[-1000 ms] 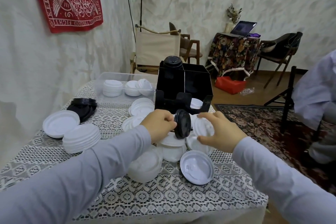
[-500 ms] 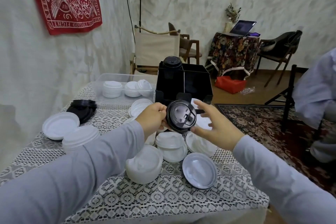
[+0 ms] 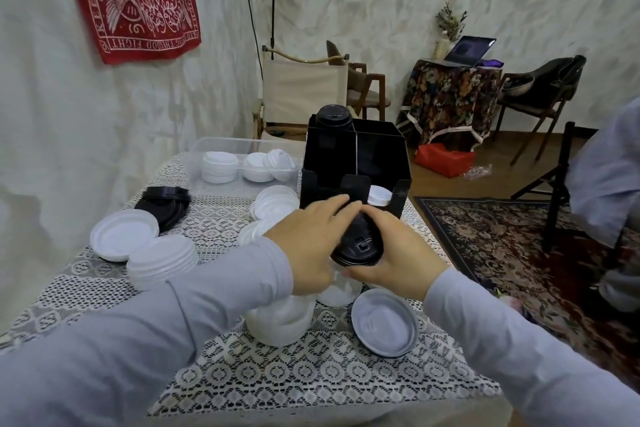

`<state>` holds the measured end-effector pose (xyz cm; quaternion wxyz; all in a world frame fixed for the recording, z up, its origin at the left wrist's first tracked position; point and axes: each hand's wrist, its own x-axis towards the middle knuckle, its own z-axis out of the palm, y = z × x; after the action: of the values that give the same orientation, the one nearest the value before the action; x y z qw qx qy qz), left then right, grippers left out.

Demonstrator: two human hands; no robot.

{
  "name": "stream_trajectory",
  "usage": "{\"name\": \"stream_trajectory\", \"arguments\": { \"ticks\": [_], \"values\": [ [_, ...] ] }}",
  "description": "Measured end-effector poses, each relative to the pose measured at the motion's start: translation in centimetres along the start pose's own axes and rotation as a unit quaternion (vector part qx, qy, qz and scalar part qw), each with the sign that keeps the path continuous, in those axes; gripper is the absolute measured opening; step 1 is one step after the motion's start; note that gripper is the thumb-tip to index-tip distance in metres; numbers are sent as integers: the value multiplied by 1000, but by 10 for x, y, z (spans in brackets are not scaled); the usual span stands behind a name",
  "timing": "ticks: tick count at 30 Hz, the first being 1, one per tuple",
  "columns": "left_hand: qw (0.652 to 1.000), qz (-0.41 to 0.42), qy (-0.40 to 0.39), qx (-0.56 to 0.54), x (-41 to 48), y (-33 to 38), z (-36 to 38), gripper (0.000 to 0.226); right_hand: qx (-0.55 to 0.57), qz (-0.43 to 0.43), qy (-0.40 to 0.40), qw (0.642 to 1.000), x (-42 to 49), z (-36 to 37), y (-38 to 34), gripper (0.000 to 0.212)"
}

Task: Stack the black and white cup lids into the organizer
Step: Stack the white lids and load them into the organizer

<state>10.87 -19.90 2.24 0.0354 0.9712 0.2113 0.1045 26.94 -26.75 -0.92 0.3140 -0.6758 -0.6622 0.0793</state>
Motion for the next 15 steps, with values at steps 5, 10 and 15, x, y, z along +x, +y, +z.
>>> {"name": "stream_trajectory", "arguments": {
  "ticks": [5,10,15],
  "values": [
    [999,11,-6,49,7,3,12,91,27,-6,-3,1000,-3,12,-2,68],
    [998,4,-43,46,6,-1,15,92,46,-12,-13,999,-10,14,-3,71],
    [997,14,-58,53,-1,-2,14,86,73,-7,-32,997,-18,14,-6,72]
  ]
}}
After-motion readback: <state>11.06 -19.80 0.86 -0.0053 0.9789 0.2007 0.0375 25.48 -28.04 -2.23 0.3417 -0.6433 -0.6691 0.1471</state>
